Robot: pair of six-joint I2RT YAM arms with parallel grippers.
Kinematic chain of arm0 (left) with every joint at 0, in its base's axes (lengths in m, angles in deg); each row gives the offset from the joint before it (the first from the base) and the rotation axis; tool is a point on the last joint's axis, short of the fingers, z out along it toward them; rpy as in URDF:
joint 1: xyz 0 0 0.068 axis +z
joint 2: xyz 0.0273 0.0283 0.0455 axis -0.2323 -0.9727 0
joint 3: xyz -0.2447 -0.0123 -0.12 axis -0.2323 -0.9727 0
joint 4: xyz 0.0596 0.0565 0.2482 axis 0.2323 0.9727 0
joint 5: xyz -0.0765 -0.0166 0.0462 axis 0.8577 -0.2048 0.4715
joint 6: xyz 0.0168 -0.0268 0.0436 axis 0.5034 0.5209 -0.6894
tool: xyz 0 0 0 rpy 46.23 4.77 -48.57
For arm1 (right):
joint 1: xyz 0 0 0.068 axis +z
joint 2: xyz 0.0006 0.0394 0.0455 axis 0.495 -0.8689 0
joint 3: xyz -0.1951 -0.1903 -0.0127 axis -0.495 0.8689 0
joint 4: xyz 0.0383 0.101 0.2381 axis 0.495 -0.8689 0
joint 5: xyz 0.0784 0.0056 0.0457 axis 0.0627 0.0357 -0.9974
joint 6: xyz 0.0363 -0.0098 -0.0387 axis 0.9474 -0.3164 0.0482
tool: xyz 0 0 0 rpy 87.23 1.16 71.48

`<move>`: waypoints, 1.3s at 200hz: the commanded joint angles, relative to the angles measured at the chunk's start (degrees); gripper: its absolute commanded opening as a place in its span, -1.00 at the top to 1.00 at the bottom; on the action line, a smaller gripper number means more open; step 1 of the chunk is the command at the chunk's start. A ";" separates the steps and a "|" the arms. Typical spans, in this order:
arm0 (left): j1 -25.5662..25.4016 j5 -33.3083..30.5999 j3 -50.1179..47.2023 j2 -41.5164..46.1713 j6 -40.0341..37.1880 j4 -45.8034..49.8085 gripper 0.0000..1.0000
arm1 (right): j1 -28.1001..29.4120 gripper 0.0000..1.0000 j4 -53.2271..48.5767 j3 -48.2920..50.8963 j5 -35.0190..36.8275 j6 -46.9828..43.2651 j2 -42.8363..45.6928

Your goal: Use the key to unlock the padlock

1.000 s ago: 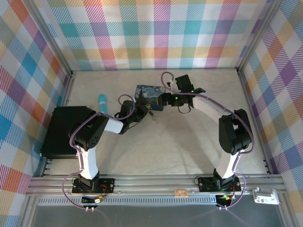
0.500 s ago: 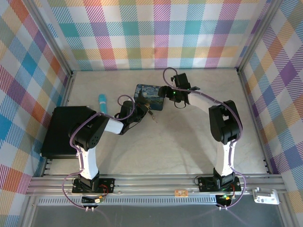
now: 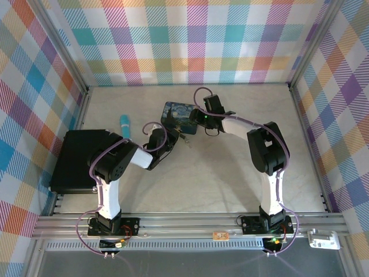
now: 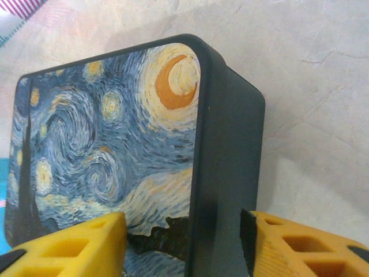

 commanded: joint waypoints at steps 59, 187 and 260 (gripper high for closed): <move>-1.23 -15.39 -2.97 -3.87 11.78 -3.79 1.00 | 0.95 0.09 -3.64 3.16 7.69 4.59 1.70; -0.61 -7.24 -7.09 9.36 1.20 4.84 1.00 | -0.09 -0.44 -7.59 -2.22 2.09 -8.60 9.74; -2.20 6.57 -0.35 25.26 -17.78 42.64 1.00 | -0.63 -0.80 -19.16 9.76 6.17 -20.48 24.67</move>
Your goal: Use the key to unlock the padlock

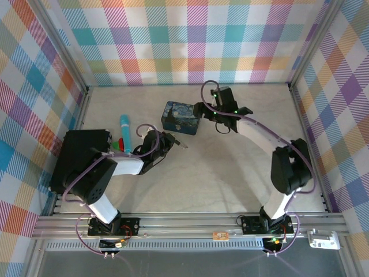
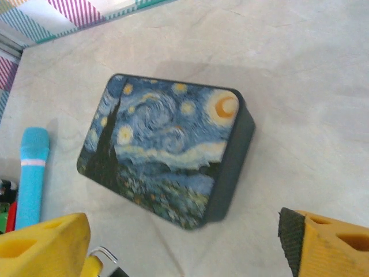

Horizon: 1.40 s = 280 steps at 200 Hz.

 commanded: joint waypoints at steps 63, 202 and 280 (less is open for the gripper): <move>-5.71 5.76 11.87 6.43 -20.99 42.43 1.00 | -1.02 -0.98 -11.87 16.21 6.74 -7.15 14.56; -8.39 1.96 20.28 -8.81 -20.40 35.74 0.31 | -6.06 -0.98 -6.68 24.40 8.08 -7.84 19.63; -7.16 -6.42 22.35 1.85 -28.21 41.41 -0.86 | -14.74 -0.98 1.34 25.34 8.25 -12.95 15.63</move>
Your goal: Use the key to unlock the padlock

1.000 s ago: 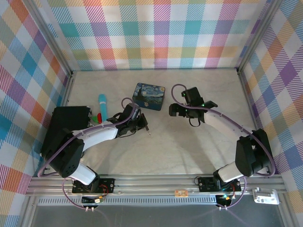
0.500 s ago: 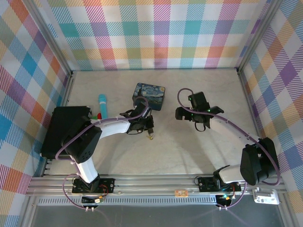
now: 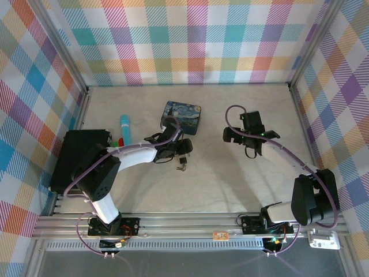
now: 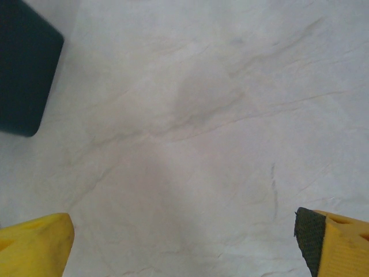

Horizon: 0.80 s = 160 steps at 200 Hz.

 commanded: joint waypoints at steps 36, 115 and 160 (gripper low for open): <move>5.08 -12.66 2.17 14.19 -14.45 6.58 -1.00 | -7.41 -0.98 15.49 2.44 0.74 -8.69 -6.82; 23.11 -27.19 -11.85 26.78 -25.49 -0.90 -0.99 | -10.48 -0.98 36.53 9.67 -2.14 -20.19 -12.64; 26.97 -38.63 -21.61 25.86 -30.39 -13.99 -1.00 | -13.57 -0.98 50.13 20.22 -6.31 -17.70 -8.59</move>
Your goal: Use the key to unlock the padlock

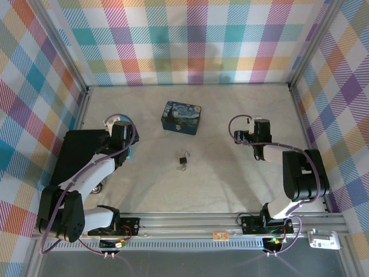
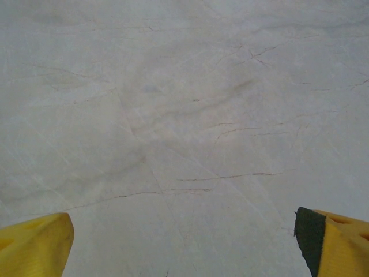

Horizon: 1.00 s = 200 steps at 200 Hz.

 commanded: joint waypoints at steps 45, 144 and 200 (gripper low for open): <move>4.34 -8.98 -7.02 -6.55 -4.33 -17.35 -0.99 | -4.10 -0.98 28.81 13.41 -5.54 1.95 2.61; 7.06 15.76 -18.86 -18.41 -14.70 -56.25 -1.00 | -4.01 -0.98 28.28 13.44 -5.50 1.84 2.85; 7.34 16.30 -16.16 -19.51 -15.09 -52.74 -0.99 | -4.01 -0.98 28.27 13.48 -5.54 1.72 2.85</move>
